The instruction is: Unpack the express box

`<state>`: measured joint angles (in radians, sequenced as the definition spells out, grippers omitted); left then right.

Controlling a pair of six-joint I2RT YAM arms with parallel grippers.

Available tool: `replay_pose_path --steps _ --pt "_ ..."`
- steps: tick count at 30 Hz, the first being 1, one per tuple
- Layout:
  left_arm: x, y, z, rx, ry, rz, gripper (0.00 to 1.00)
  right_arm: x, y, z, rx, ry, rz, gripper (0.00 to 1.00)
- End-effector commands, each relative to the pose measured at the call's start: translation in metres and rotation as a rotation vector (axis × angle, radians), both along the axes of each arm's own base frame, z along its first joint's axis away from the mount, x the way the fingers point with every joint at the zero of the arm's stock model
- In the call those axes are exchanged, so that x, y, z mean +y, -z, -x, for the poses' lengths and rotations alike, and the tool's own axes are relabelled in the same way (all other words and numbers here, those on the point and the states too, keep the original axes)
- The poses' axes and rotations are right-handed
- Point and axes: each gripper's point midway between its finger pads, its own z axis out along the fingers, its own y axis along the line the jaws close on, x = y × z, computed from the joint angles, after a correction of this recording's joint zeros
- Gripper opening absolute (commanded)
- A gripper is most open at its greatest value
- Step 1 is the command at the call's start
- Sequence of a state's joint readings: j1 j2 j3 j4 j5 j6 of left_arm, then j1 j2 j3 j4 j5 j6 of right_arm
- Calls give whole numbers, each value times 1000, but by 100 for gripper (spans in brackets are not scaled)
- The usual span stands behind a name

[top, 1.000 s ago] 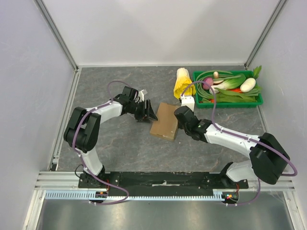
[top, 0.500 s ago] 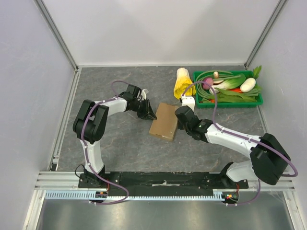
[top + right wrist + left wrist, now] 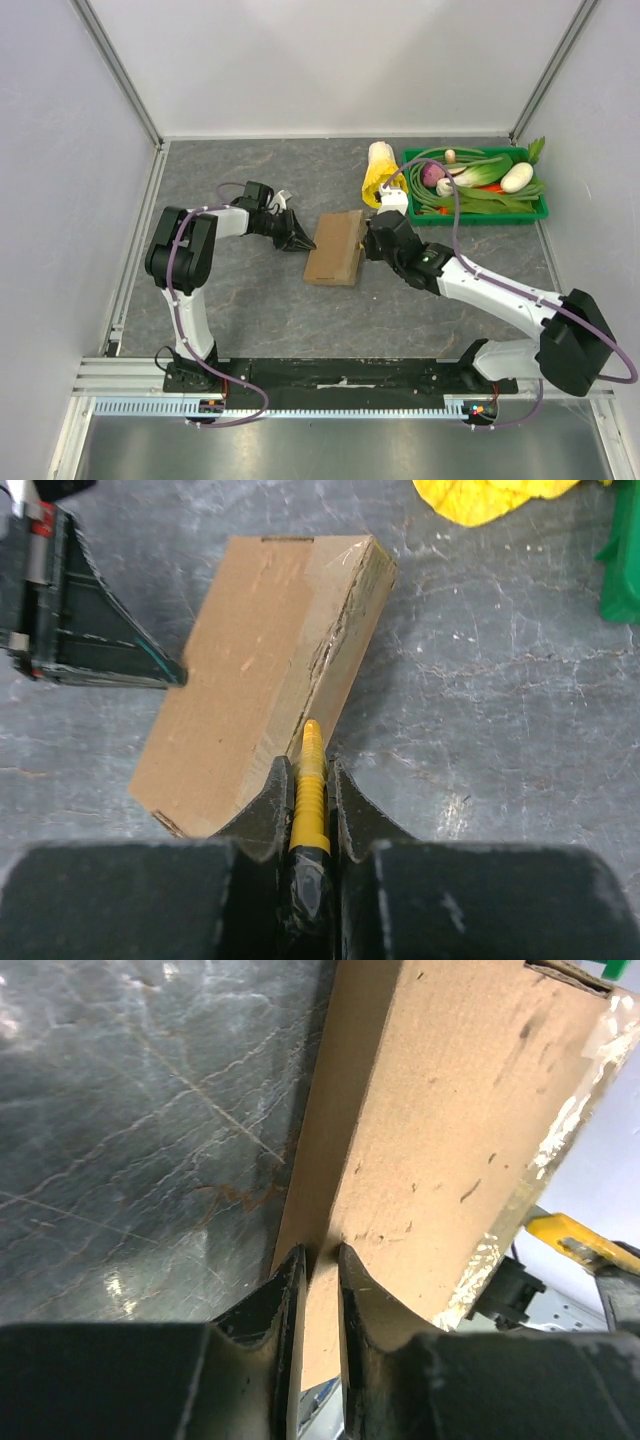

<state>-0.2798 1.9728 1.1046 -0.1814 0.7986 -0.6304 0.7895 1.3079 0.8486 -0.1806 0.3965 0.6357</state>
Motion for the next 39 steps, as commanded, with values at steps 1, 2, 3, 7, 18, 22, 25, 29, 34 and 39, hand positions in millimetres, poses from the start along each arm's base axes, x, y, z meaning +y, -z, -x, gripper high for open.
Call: replay_pose_path --steps 1,2,3,7,18,22,25,29,34,39 --pt "5 15 7 95 -33 20 23 14 -61 -10 -117 -8 -128 0" --pt "6 15 6 95 -37 24 23 7 -68 -11 -135 20 -123 0" --pt "7 16 6 98 -39 23 23 3 -70 -11 -141 33 -118 0" --pt "10 17 6 107 -49 18 23 -20 -76 -14 -178 131 -77 0" --pt "16 25 6 127 -53 -23 23 -27 3 -9 -6 194 49 0" --pt "19 31 8 145 -60 -42 23 -12 15 -11 16 135 33 0" --pt "21 33 9 153 -67 -52 22 4 24 -12 48 78 14 0" --pt "24 35 8 155 -78 -61 22 25 25 -12 61 -4 -35 0" --pt "28 36 7 161 -93 -72 21 36 2 -12 23 -52 -102 0" --pt "30 34 6 160 -102 -70 20 43 -27 -12 -20 -75 -166 0"
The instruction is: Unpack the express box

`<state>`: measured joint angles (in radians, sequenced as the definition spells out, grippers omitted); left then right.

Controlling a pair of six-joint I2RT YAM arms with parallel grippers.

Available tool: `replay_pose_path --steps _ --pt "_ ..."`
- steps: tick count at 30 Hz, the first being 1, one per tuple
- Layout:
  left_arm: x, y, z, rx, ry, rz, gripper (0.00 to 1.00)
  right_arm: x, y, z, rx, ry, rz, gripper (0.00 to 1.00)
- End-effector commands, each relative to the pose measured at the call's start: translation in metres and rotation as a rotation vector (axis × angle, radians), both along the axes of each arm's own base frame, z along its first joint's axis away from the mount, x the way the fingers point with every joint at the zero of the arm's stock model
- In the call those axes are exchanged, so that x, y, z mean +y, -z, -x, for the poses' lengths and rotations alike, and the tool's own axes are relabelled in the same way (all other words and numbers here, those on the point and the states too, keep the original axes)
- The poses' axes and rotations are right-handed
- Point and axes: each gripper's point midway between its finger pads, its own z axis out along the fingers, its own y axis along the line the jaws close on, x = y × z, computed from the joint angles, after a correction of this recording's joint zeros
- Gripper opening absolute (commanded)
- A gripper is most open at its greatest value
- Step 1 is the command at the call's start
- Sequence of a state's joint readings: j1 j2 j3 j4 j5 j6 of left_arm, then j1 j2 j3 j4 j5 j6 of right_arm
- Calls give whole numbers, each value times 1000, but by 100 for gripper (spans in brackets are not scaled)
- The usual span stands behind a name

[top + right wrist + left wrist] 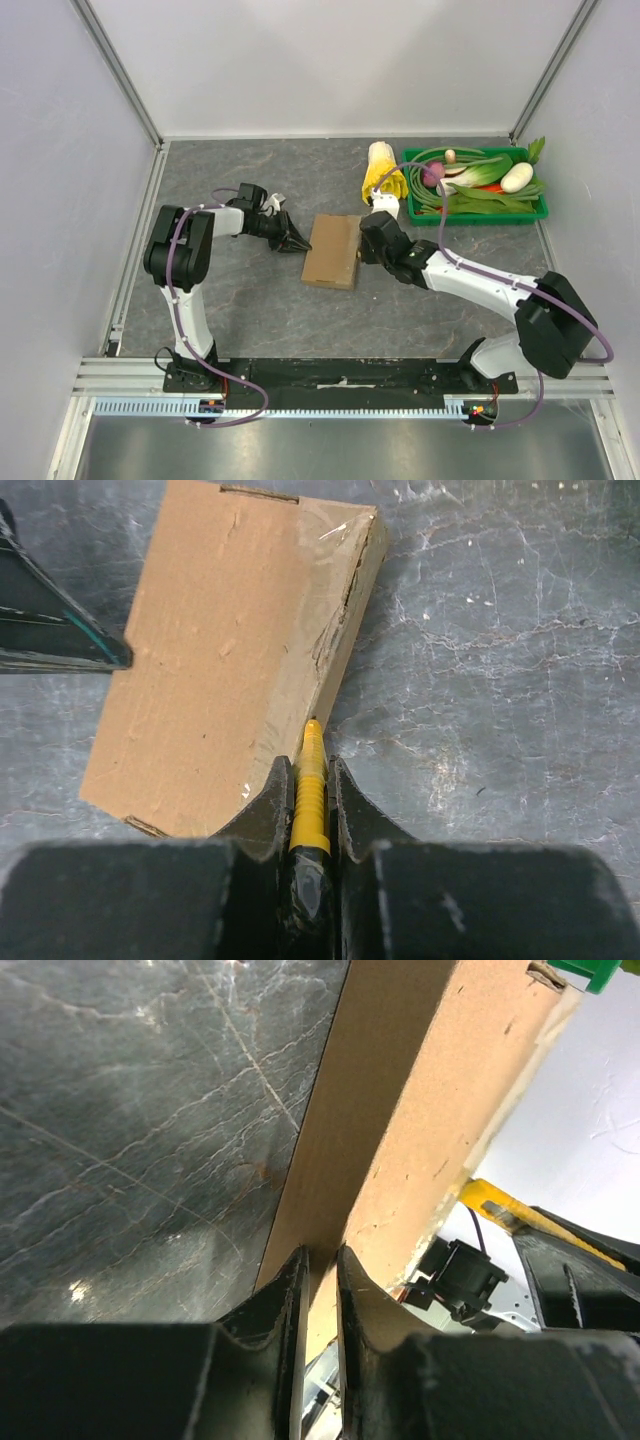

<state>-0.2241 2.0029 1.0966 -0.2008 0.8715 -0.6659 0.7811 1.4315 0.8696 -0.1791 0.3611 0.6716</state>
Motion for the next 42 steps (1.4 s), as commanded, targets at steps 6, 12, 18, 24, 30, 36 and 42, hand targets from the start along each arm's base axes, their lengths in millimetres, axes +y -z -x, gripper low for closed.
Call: replay_pose_path --steps 6,12,18,24,30,36,42 --pt "22 26 1 46 -62 -148 21 35 -84 -10 -153 -68 -229 0" --pt "26 17 -8 -4 -55 -181 21 42 -80 -10 -147 -97 -232 0" --pt "28 14 -9 -9 -53 -182 21 53 -81 -11 -149 -126 -239 0" --pt "31 13 -11 -7 -61 -186 21 61 -92 -9 -171 -149 -258 0" --pt "34 12 -13 -9 -69 -192 21 70 -95 -7 -172 -166 -249 0" --pt "37 10 -15 -16 -75 -201 21 77 -89 -4 -157 -179 -222 0" --pt "40 8 -18 -23 -80 -206 21 86 -65 -4 -104 -204 -178 0"
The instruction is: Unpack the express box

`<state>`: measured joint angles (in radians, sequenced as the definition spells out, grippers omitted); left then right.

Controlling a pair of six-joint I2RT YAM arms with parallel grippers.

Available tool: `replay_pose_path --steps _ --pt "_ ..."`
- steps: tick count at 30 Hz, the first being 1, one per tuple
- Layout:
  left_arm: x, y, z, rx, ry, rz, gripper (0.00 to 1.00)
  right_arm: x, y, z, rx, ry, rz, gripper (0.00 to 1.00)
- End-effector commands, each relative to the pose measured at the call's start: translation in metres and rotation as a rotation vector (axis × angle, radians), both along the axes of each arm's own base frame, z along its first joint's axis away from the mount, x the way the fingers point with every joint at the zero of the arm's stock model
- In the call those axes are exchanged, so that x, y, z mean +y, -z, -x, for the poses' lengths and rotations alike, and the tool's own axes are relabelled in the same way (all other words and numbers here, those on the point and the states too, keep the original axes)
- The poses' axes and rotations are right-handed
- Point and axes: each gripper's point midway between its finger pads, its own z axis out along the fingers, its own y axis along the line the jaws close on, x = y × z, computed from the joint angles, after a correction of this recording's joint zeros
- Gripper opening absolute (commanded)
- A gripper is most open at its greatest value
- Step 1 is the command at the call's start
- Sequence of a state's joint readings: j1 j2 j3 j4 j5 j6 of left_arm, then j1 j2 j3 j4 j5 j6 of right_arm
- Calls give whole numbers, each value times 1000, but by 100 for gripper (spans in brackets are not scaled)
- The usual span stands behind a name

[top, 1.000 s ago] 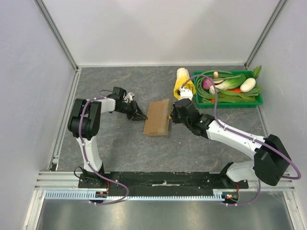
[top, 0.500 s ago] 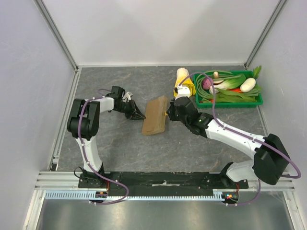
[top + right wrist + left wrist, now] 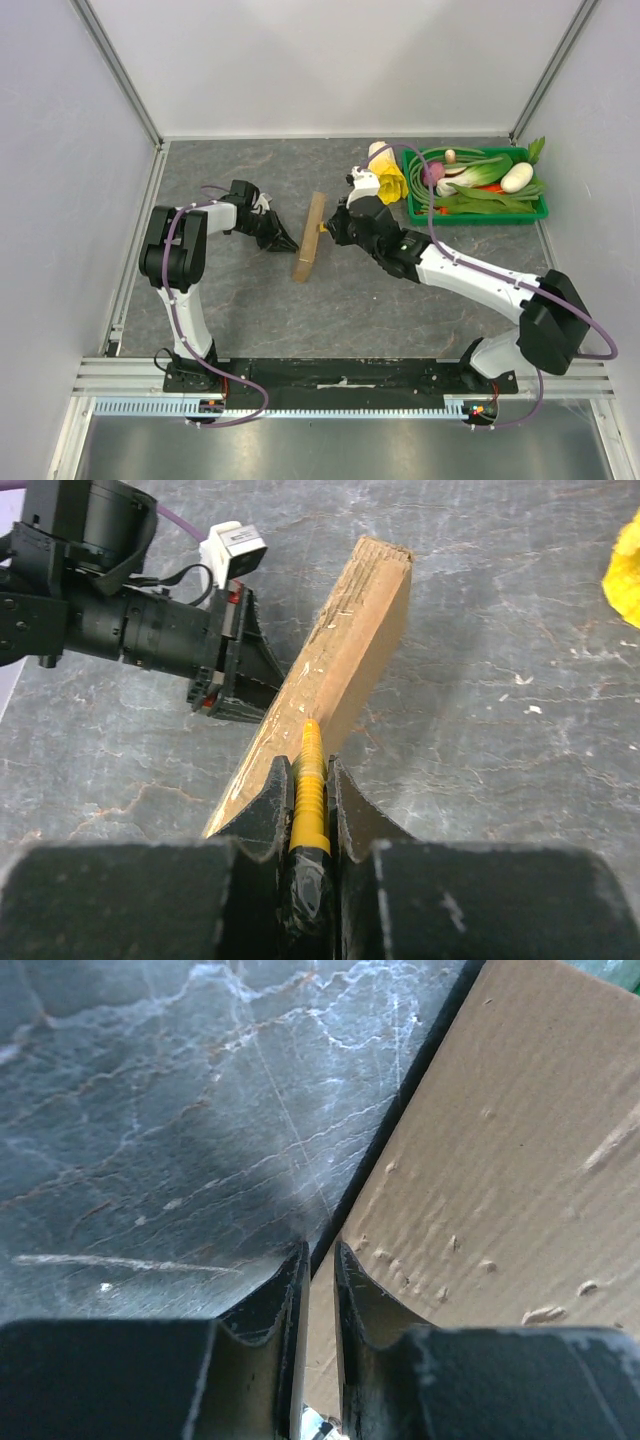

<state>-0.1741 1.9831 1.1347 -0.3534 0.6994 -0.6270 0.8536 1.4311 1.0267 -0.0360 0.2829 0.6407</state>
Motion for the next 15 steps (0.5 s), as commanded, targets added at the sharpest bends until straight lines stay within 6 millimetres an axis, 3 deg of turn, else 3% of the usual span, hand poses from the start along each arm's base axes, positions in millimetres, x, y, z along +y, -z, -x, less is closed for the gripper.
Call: replay_pose_path --steps 1,8,11,15 --pt "4 -5 -7 -53 19 -35 21 12 28 8 71 -54 59 0" --pt "12 -17 -13 -81 5 -72 21 21 29 5 59 -74 59 0" --pt "17 -28 -15 -111 3 -104 24 24 18 1 31 -77 49 0" --pt "24 -44 -21 -162 5 -150 26 30 -12 -10 -45 -77 20 0"
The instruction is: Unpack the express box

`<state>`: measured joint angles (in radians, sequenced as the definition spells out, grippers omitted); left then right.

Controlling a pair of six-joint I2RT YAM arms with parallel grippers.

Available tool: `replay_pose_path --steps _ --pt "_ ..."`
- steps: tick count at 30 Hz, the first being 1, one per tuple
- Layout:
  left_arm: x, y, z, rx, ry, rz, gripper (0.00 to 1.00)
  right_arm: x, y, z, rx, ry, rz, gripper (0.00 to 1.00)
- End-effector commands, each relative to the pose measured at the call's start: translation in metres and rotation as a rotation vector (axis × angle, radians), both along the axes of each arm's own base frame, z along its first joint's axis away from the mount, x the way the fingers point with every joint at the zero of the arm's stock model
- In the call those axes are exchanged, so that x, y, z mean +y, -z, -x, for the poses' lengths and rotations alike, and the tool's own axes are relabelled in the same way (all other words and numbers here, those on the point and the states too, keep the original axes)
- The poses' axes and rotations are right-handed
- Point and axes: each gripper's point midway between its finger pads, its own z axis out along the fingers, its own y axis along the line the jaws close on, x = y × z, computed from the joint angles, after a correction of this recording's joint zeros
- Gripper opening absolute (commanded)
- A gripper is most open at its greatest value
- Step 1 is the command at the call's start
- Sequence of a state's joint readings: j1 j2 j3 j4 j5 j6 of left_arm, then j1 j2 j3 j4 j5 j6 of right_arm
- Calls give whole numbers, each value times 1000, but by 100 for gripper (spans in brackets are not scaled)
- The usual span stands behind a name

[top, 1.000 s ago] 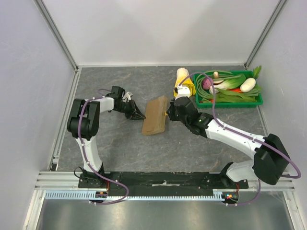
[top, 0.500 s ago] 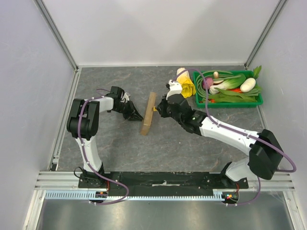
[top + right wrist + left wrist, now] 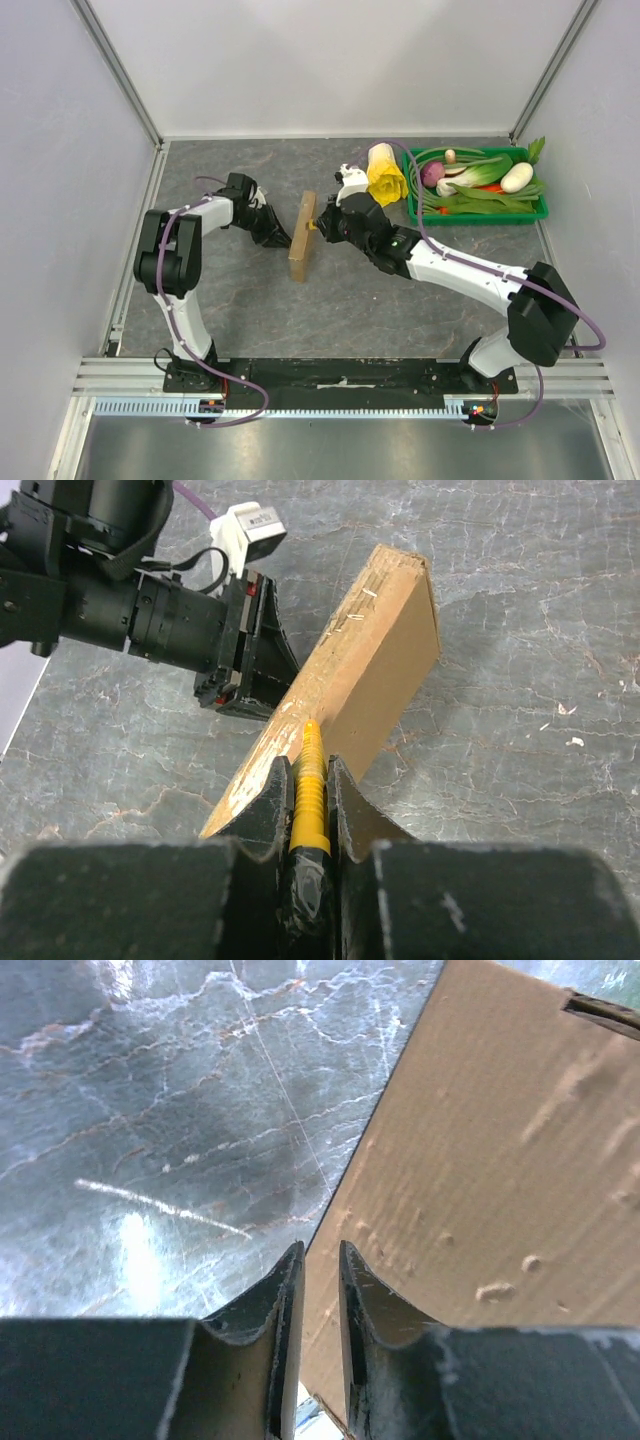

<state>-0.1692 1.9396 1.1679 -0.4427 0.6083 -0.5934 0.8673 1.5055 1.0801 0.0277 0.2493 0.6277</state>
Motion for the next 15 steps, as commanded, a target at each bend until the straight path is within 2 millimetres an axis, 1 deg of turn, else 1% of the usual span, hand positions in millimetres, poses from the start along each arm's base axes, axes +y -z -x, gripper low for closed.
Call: replay_pose_path --steps 1,2,3,5,6,8,11,13,15 --pt "12 -40 -18 -150 23 -67 27 4 -14 -4 -38 -26 47 0" --pt "13 -42 -18 -156 27 -76 27 4 -21 -8 -53 -20 45 0" --pt "16 -44 -19 -159 22 -88 27 7 -35 -11 -77 -17 27 0" --pt "16 -49 -19 -171 22 -92 28 6 -49 -14 -103 -8 14 0" --pt "17 -51 -20 -174 20 -94 28 7 -59 -16 -118 -6 -3 0" --pt "17 -52 -19 -177 18 -93 28 2 -70 -17 -139 16 -18 0" --pt "17 -49 -15 -166 19 -90 28 -9 -80 -19 -161 63 -26 0" --pt "16 -44 -10 -148 22 -87 28 -21 -73 -21 -157 113 -3 0" --pt "15 -41 -4 -131 26 -76 28 -35 -57 -24 -115 170 15 0"
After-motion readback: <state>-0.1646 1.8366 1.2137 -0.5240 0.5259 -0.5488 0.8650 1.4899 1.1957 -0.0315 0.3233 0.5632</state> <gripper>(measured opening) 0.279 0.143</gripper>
